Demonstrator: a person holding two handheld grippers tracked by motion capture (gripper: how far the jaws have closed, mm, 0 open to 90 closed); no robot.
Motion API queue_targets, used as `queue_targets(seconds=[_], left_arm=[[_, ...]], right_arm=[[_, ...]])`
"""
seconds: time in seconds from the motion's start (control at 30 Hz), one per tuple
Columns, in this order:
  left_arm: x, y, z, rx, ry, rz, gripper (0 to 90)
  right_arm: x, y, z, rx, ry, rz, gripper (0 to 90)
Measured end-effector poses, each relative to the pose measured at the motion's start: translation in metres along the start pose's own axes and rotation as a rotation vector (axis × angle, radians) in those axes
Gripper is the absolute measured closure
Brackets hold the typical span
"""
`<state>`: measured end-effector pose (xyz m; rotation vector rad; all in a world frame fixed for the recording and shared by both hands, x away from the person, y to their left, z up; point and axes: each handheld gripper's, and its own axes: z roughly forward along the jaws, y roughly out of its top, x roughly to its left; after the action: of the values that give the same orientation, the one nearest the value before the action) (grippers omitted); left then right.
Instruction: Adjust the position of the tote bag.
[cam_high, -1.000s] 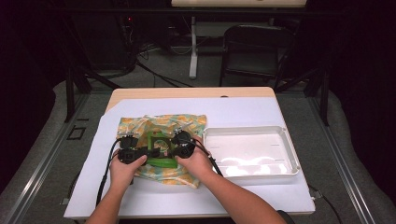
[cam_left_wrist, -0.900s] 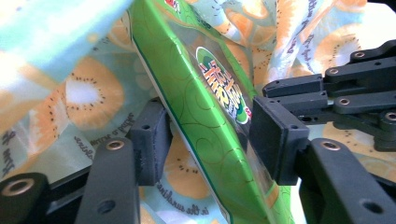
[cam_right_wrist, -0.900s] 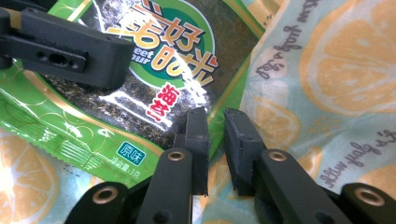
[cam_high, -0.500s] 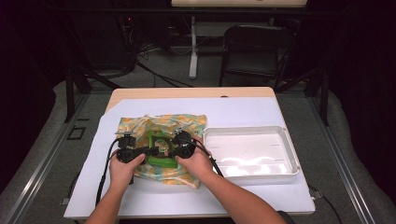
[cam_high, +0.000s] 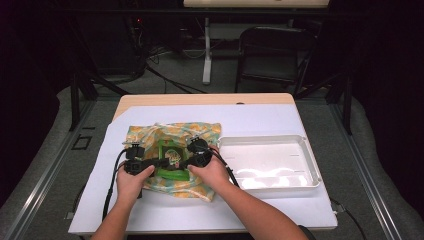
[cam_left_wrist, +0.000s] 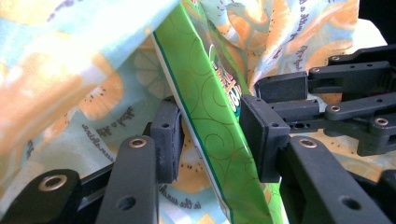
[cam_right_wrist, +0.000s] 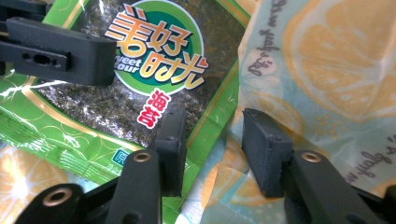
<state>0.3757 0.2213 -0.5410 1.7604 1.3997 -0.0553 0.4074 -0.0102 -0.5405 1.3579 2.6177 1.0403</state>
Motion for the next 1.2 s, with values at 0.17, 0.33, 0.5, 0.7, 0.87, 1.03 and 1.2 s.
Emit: queue_targets(seconds=[0.17, 0.33, 0.5, 0.7, 0.87, 1.03, 1.2], left_arm=[[0.0, -0.003, -0.003, -0.001, 0.0, -0.003, 60.9], [0.0, -0.005, -0.007, -0.01, -0.014, -0.007, 63.3], [-0.001, -0.006, -0.012, -0.018, -0.024, -0.009, 65.8], [-0.001, -0.008, -0.017, -0.028, -0.023, -0.005, 67.6], [-0.001, -0.009, -0.018, -0.029, -0.021, 0.001, 67.8], [-0.001, -0.009, -0.018, -0.029, -0.022, 0.005, 67.7], [-0.002, -0.009, -0.018, -0.029, -0.027, 0.016, 67.5]], right_arm=[[-0.003, 0.001, 0.001, 0.008, 0.025, 0.012, 56.4], [-0.004, 0.001, 0.002, 0.003, 0.045, 0.017, 55.3], [-0.005, 0.001, 0.0, 0.011, 0.056, 0.011, 54.6], [-0.003, 0.001, 0.001, 0.019, 0.084, 0.01, 51.4], [0.0, 0.001, 0.003, 0.039, 0.12, 0.008, 48.2], [-0.002, 0.0, 0.006, 0.041, 0.152, 0.039, 47.0], [-0.003, 0.0, 0.007, 0.042, 0.191, 0.056, 47.9]])
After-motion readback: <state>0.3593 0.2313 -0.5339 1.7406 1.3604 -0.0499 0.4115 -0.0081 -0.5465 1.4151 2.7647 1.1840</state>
